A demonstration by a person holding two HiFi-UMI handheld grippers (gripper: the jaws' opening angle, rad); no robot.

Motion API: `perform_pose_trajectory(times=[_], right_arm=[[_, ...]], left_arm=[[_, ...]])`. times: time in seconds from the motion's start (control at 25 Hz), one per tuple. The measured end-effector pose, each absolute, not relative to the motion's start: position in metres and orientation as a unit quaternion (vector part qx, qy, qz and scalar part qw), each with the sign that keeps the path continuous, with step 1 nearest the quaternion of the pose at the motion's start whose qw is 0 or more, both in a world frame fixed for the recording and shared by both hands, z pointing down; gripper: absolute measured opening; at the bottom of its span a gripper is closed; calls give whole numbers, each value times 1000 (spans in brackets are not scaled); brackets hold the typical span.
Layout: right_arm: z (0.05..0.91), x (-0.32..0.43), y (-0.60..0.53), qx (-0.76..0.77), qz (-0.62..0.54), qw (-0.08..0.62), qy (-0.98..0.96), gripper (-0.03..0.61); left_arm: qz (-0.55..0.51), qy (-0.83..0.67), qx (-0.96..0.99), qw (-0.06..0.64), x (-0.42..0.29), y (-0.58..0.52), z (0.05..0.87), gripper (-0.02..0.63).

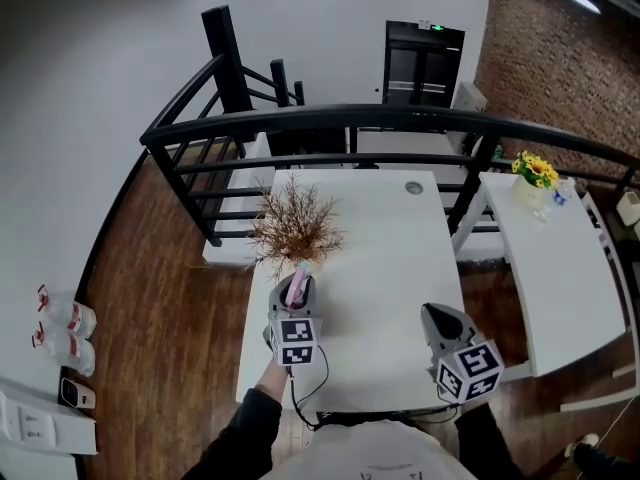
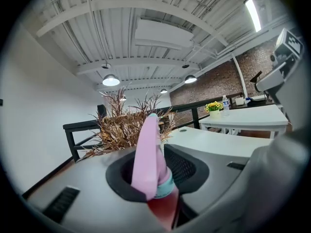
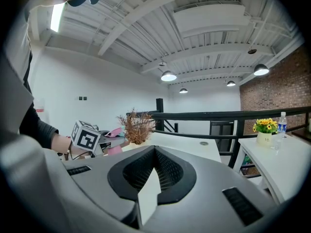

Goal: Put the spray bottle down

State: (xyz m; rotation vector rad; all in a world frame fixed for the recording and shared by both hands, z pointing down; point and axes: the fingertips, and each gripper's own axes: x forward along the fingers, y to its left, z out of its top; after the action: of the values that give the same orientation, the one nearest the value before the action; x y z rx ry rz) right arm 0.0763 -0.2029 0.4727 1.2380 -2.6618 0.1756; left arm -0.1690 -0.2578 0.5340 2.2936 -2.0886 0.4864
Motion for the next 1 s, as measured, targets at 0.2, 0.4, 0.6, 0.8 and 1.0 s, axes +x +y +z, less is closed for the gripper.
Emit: perform_pose_trajectory(times=[0.2, 0.4, 0.6, 0.8, 1.0], right_arm=[[473, 79, -204, 420, 60, 101, -900, -28], [474, 79, -207, 420, 61, 101, -900, -28], [472, 78, -203, 418, 62, 99, -901, -28], [472, 76, -202, 415, 65, 96, -902, -28], [474, 76, -201, 413, 66, 96, -903, -28]], left_arm=[[163, -674, 721, 5, -171, -259, 536, 121], [173, -677, 715, 1, -171, -261, 537, 123], [166, -673, 721, 3, -170, -258, 538, 130], [175, -662, 728, 24, -169, -253, 546, 186], [151, -653, 742, 35, -165, -252, 546, 246]])
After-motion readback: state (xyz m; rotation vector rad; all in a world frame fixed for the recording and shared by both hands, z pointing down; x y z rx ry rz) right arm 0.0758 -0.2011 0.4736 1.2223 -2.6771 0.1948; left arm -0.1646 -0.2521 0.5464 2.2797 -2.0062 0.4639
